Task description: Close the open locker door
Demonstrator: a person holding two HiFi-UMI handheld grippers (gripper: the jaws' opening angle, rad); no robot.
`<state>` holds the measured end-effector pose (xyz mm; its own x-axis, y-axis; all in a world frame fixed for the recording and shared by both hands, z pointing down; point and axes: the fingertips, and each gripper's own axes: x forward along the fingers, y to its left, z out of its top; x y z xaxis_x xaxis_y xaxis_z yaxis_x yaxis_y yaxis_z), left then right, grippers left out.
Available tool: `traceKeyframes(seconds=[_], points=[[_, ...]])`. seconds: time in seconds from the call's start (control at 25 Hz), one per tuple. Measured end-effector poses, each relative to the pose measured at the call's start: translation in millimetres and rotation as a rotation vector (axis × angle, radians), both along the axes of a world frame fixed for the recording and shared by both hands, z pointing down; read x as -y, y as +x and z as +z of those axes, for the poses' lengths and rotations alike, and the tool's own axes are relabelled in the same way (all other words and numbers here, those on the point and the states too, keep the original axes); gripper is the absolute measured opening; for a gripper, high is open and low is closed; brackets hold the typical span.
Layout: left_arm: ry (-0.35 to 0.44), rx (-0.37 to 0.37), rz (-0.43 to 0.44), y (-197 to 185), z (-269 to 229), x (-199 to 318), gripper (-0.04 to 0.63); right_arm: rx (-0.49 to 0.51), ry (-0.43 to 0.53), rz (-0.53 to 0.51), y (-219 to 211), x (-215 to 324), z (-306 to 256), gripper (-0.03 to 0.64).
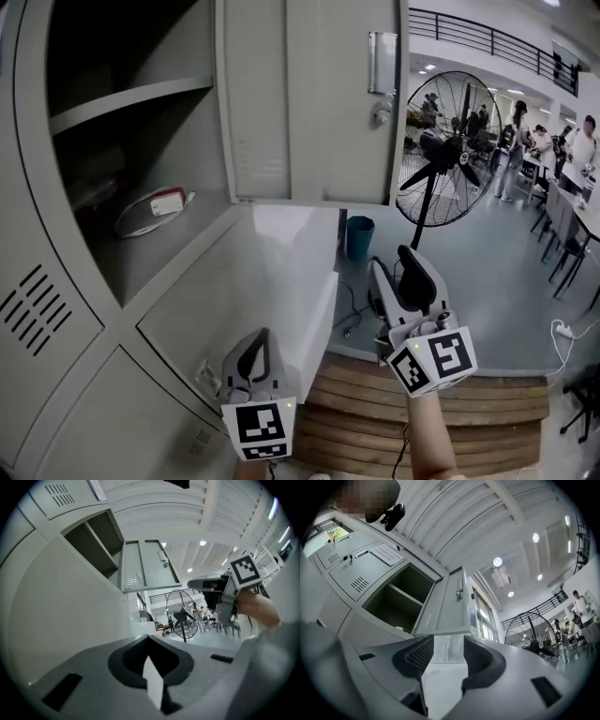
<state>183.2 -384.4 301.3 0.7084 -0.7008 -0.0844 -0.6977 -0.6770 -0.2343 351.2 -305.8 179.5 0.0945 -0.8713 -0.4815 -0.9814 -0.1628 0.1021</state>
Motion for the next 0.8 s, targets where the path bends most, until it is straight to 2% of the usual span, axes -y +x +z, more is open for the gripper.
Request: traceKeyframes(seconds=[0.2,0.48,0.8], points=[[-0.008,0.016,0.012,4.0,6.6,12.6,-0.002,0.036,0.048,-0.010,22.9,12.7,-18.8,0.193],[-0.015,0.014,-0.007,13.9,8.4,19.0,-0.002,0.122,0.062,-0.155,40.4,32.4,-31.0,0.193],[-0.020,0.005,-0.058,25.5,5.1,18.5,-0.002,0.105,0.060,-0.224,48.7,44.6,-39.2,0.192]])
